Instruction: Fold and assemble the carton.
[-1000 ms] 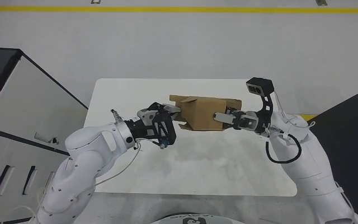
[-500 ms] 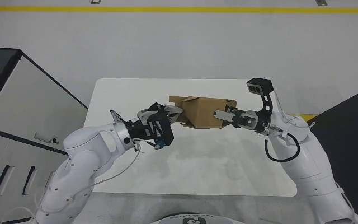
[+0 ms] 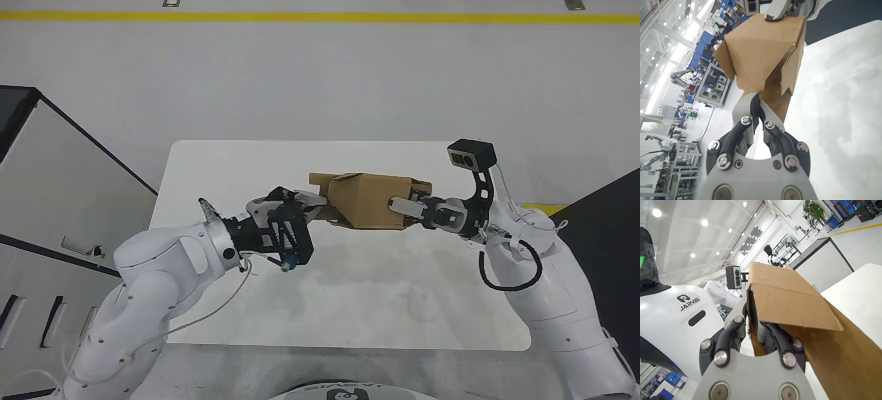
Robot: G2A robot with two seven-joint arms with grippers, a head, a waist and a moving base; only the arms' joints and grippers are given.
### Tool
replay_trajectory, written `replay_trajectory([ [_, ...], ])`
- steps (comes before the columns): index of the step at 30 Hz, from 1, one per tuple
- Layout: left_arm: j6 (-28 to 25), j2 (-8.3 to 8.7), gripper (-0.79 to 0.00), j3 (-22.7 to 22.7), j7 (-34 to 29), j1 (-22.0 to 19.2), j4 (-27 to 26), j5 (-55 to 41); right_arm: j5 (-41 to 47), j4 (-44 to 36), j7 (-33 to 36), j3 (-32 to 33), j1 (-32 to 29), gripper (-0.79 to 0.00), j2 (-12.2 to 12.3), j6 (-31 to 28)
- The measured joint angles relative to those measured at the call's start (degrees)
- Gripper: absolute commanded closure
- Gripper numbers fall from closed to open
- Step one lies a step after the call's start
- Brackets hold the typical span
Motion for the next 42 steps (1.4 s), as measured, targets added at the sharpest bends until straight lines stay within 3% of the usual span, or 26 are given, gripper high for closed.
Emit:
replay_trajectory([
  [10,-0.36,0.13,0.000,0.40,-1.57,-0.34,0.18,-0.67,0.23,-1.00,-0.99,0.13,-0.39,0.000,0.15,-0.98],
  [42,0.20,0.69,0.000,2.24,6.73,-1.27,-0.15,1.43,2.93,0.41,-0.46,-0.87,0.13,0.000,0.31,-0.45],
])
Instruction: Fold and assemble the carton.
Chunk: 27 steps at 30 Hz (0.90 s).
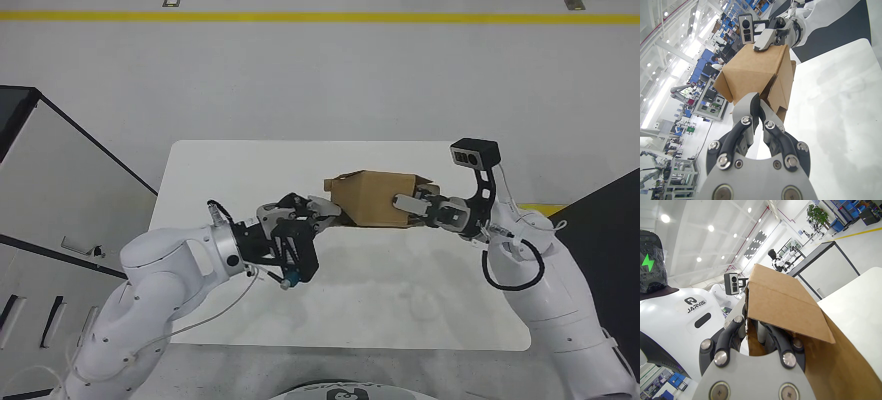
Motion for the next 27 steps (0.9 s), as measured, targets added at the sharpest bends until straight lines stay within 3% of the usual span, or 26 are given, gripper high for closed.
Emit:
replay_trajectory([
  [27,2.39,0.45,0.000,-0.60,4.34,0.89,-0.97,1.47,-3.52,1.56,-3.06,0.17,-0.32,0.000,-0.19,7.82],
])
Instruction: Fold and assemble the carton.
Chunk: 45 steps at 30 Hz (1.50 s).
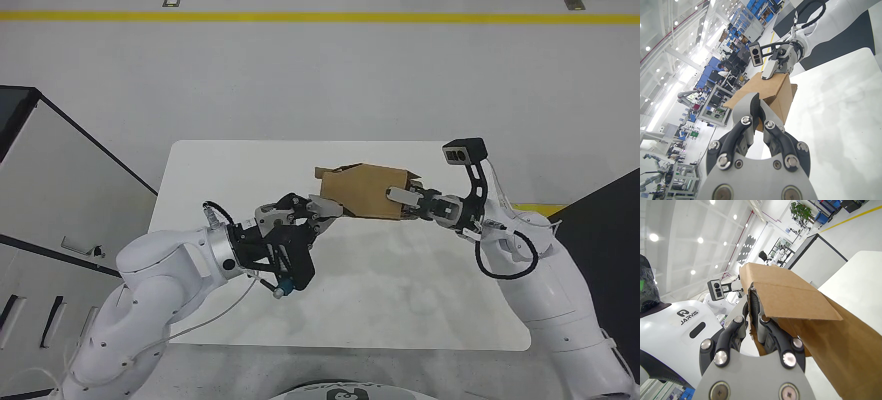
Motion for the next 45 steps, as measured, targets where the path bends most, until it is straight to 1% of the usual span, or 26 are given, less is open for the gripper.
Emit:
replay_trajectory([
  [7,0.12,0.09,0.000,0.42,0.13,-0.06,0.13,0.73,-0.77,0.09,-1.07,0.08,0.00,0.000,-0.07,1.79],
  [16,0.65,0.28,0.000,-1.82,-2.38,0.72,1.65,-0.73,2.03,-0.15,0.41,1.51,-0.63,0.000,-0.12,-2.09],
  [24,1.58,0.20,0.000,-1.94,-5.70,0.60,2.18,-2.30,3.23,-0.34,2.56,1.65,-0.71,0.000,-0.21,-4.37],
  [30,2.27,0.14,0.000,-2.05,-6.35,0.29,1.60,-3.54,2.07,0.51,3.17,0.76,-0.06,0.000,-0.28,-1.76],
  [40,1.74,0.19,0.000,-1.27,-6.15,0.27,1.28,-3.45,-3.22,1.05,-0.28,-0.92,1.00,0.000,-0.60,1.43],
  [45,1.63,0.20,0.000,-0.70,-6.30,0.08,0.52,-2.89,-4.52,0.87,-0.99,-1.54,1.16,0.000,-0.72,2.08],
])
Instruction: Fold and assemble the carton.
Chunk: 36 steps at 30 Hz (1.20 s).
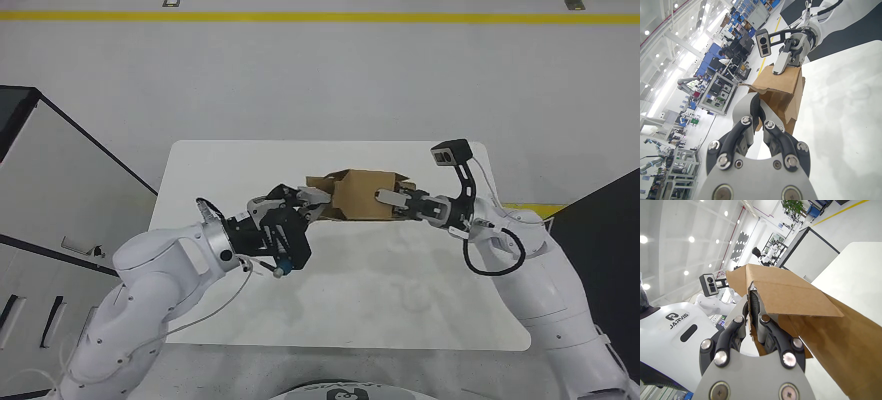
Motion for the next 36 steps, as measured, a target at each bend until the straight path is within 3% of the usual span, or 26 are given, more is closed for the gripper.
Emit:
replay_trajectory([
  [16,-1.38,-0.25,0.000,5.75,-3.90,-3.01,-1.39,5.97,-2.18,-0.33,-1.13,-0.62,0.02,0.000,-0.15,0.87],
  [28,-0.84,-0.16,0.000,4.08,-4.97,-3.01,-0.98,5.66,-3.08,-0.11,-1.36,-1.12,0.56,0.000,-0.27,1.35],
  [36,-1.60,-0.31,0.000,6.45,-4.60,-3.91,-1.66,6.41,-4.35,-0.30,-1.94,-1.99,0.95,0.000,-0.43,2.25],
])
